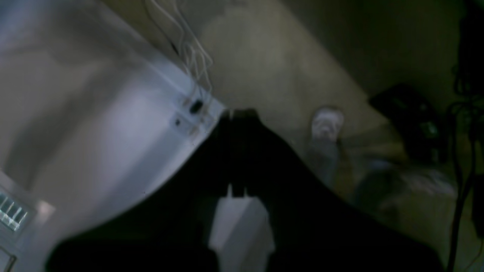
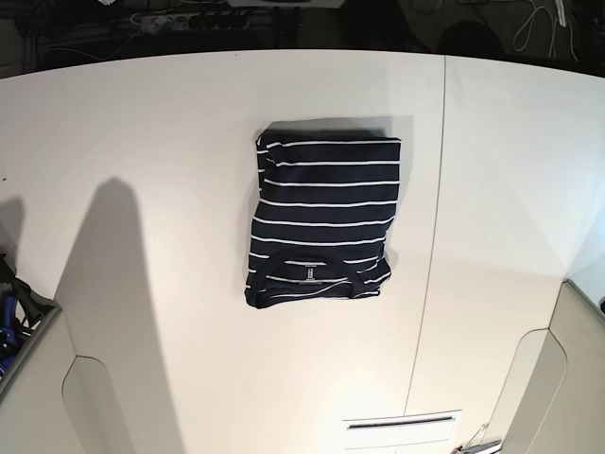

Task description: Fold the T-shirt properly

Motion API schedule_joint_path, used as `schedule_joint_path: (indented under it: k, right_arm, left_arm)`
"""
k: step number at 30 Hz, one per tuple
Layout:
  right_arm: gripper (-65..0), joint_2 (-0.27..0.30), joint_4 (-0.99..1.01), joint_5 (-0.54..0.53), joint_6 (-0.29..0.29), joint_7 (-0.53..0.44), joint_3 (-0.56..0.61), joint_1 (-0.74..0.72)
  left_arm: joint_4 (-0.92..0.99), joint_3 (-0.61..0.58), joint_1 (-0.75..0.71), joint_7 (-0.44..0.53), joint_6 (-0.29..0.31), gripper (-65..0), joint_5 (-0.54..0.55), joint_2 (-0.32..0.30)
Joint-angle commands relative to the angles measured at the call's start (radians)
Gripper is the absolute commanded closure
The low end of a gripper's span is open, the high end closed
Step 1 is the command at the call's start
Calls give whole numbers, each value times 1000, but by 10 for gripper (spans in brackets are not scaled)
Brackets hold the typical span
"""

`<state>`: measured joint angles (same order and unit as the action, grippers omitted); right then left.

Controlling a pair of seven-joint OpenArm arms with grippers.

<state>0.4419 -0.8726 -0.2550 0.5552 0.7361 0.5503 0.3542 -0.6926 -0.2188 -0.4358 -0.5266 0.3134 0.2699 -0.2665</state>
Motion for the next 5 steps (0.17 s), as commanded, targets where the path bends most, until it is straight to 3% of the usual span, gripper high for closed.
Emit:
schedule_joint_path:
  k: [1,5]
  right_arm:
    - [0,5,13,2,10,5,0,1]
    - [0,4,21,12,9,5,0,-5]
  left_arm:
    - [4,-13,-4,-27,4,-41,3,-2]
    - [4,-34,34,-33,4,-41,2,-2]
